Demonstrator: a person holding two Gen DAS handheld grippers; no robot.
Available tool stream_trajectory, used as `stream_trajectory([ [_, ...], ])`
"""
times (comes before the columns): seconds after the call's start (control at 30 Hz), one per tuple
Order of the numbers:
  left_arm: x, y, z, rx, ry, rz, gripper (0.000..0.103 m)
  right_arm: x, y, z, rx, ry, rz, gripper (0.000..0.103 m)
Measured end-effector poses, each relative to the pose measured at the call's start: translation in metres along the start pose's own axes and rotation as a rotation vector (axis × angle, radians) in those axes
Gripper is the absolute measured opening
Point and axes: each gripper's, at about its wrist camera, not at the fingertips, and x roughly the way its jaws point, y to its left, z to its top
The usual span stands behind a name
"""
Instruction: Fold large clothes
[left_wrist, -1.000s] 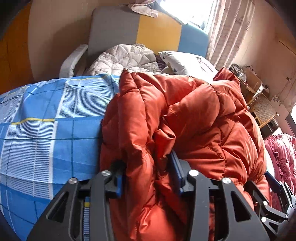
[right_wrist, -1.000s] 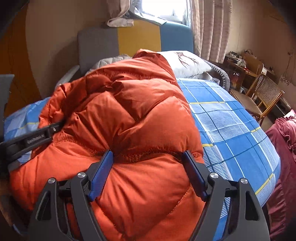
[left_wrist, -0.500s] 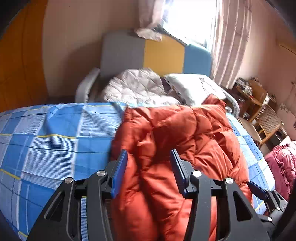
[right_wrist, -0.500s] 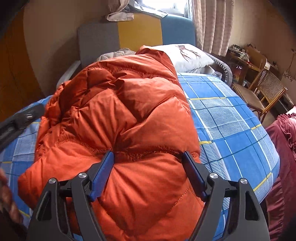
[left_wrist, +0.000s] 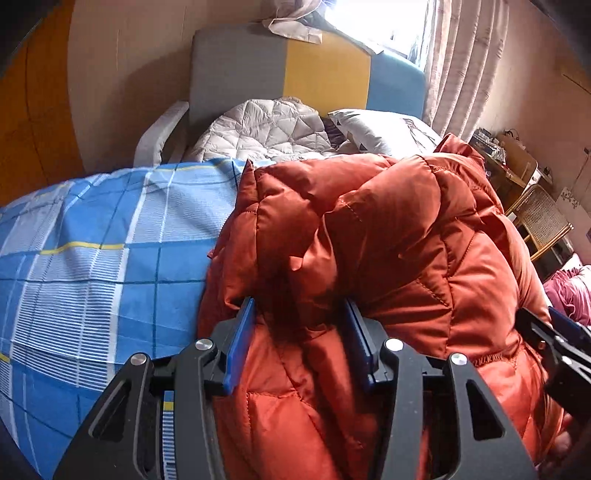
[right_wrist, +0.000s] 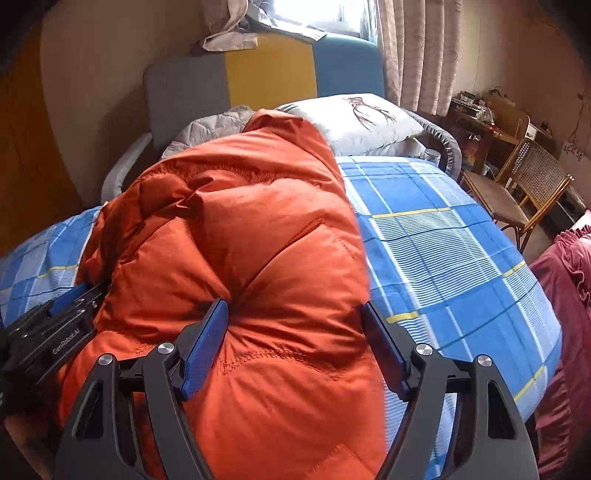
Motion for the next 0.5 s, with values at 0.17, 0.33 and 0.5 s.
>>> stream_trajectory([
  [0.17, 0.011, 0.005, -0.004, -0.017, -0.007, -0.008, 0.048, 0.017, 0.013, -0.001, -0.034, 0.022, -0.017, 0.074],
  [0.33, 0.020, 0.010, -0.008, -0.028, -0.018, -0.009, 0.048, 0.033, 0.023, -0.005, -0.066, 0.044, -0.023, 0.074],
  [0.5, 0.014, 0.009, -0.008, -0.035, -0.010, -0.005, 0.048, 0.029, 0.026, -0.007, -0.076, 0.038, -0.048, 0.074],
])
